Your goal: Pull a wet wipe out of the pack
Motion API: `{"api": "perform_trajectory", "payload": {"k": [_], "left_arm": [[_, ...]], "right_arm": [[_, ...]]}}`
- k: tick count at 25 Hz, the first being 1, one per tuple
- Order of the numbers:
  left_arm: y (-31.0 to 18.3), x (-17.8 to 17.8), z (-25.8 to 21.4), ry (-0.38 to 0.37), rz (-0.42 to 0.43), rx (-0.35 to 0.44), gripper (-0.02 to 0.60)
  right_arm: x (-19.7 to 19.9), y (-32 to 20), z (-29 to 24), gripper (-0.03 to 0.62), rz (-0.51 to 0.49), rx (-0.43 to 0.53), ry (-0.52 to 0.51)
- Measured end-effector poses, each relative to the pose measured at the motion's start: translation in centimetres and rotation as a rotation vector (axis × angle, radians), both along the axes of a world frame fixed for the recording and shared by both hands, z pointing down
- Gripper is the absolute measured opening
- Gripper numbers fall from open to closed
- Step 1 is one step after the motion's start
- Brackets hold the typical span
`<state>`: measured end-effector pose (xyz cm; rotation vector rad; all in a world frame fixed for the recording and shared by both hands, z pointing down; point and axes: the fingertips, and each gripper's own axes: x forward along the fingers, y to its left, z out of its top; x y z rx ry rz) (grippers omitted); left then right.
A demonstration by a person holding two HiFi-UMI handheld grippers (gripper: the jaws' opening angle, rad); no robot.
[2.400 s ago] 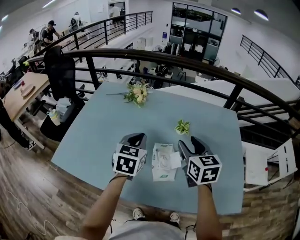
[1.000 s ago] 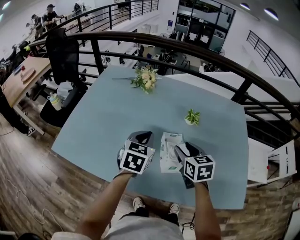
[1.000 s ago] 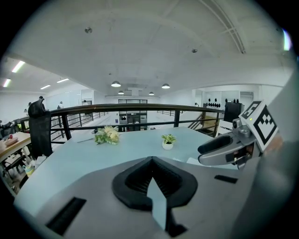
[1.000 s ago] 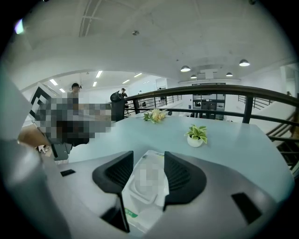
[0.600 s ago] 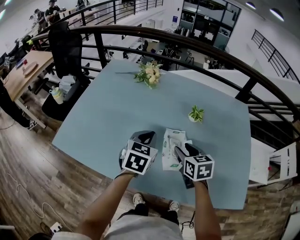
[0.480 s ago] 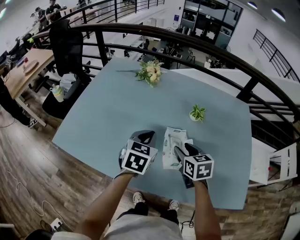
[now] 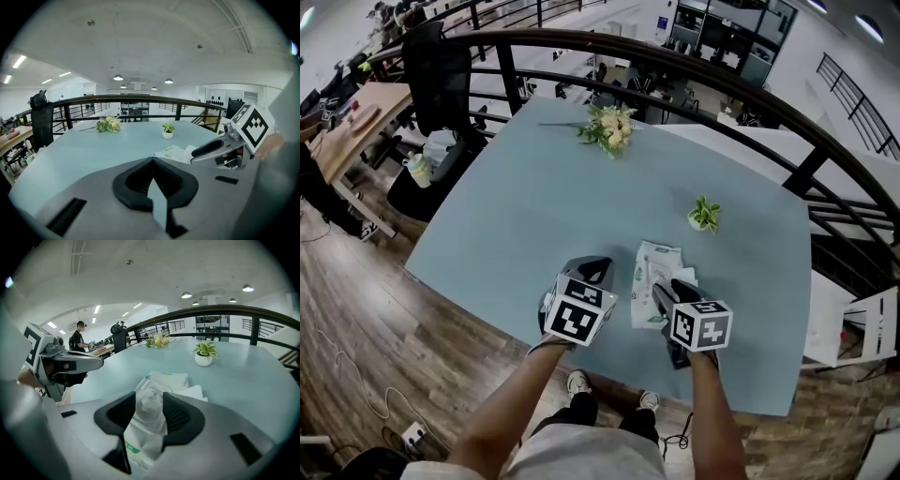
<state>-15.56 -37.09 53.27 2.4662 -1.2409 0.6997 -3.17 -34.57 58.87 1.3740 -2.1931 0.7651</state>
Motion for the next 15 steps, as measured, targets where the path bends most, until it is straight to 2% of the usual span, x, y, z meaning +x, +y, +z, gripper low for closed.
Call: {"api": "perform_trajectory", "payload": {"k": [8,15], "left_arm": [[0.4,-0.3,1.0,-0.003,-0.01,-0.027,-0.006],[0.7,-0.5,0.9,0.008,-0.018,-0.037,-0.006]], "right_arm": [[-0.2,0.1,0.3,0.175,-0.008,-0.014,-0.025],[-0.7,0.2,0.3,0.115,-0.025,-0.031,-0.055]]}}
